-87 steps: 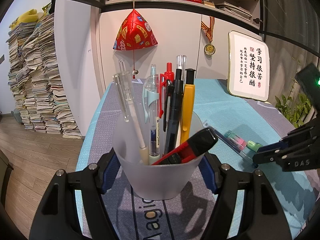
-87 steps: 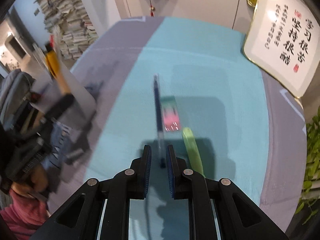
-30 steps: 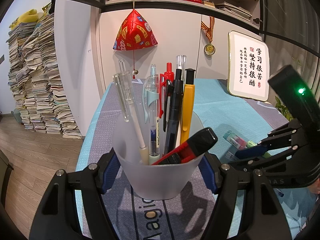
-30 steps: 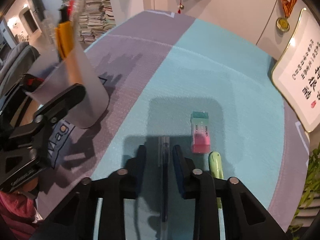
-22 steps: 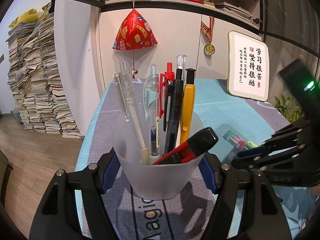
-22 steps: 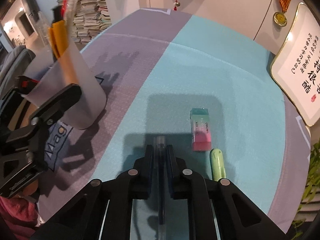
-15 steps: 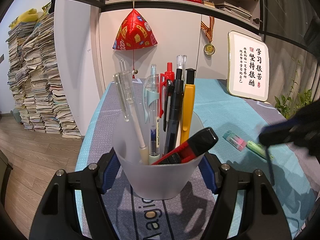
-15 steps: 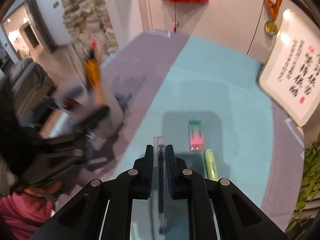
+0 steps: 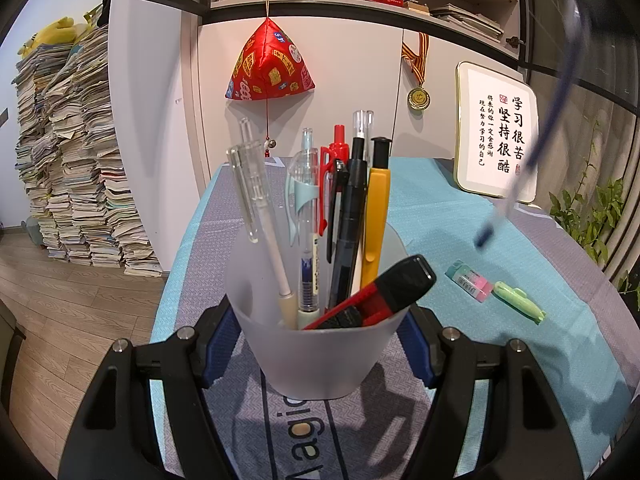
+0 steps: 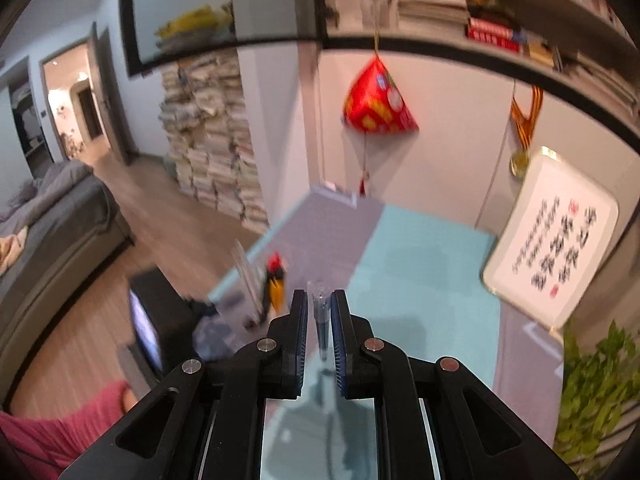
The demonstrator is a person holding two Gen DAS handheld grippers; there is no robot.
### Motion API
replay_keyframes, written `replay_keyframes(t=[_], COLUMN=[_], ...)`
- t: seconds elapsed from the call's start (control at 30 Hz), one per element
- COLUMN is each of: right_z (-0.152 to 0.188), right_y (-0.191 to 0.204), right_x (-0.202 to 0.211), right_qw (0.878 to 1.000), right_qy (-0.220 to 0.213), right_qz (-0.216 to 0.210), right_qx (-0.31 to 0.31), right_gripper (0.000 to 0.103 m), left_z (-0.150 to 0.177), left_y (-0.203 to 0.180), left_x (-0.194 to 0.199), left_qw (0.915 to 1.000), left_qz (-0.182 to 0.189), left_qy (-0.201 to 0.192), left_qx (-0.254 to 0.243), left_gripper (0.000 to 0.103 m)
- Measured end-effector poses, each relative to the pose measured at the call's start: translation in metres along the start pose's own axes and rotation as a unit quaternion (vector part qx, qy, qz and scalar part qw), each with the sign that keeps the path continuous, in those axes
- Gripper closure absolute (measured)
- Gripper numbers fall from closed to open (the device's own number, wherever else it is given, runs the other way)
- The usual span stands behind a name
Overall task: Organize stationery
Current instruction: 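Carry the blue pen over the cup and release it inside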
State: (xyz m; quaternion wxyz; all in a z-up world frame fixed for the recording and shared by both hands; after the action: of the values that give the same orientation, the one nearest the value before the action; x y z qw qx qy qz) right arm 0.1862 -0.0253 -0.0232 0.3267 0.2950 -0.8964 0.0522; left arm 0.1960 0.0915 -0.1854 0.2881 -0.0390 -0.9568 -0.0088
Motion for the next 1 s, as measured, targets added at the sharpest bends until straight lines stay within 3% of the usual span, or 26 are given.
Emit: replay_keyframes(t=[0.27, 0.57, 1.0], right_z=[-0.035, -0.044, -0.036], right_y=[0.03, 0.043, 0.038], right_x=[0.003, -0.027, -0.074], right_qw=[0.998, 0.997, 0.997], right_qy=[-0.034, -0.018, 0.018], right_qz=[-0.034, -0.065, -0.078], right_qx=[0.027, 0.024, 0.006], right_gripper=[0.091, 0.093, 0.093], left_z=[0.0, 0.0, 0.0], left_y=[0.0, 0.0, 0.0], left_x=[0.0, 0.0, 0.0], left_qw=[1.0, 1.0, 1.0], left_qz=[0.0, 0.0, 0.0], left_qy=[0.0, 0.0, 0.0], left_qx=[0.0, 0.0, 0.0], left_gripper=[0.033, 0.033, 0.033])
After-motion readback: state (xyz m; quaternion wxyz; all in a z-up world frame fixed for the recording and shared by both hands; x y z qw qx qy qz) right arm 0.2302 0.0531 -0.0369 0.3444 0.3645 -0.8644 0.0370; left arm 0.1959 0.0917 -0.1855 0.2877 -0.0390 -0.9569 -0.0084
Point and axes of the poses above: each gripper's, at about its wrist camera, not at the fingertips, and x roughly against the way its jaws point, y to its left, z to its underside, the point moved 3 cm from there along -x, roughly the way its jaws point, and after that the axes turned 3 degrees about -z, right-handed, at the moved point
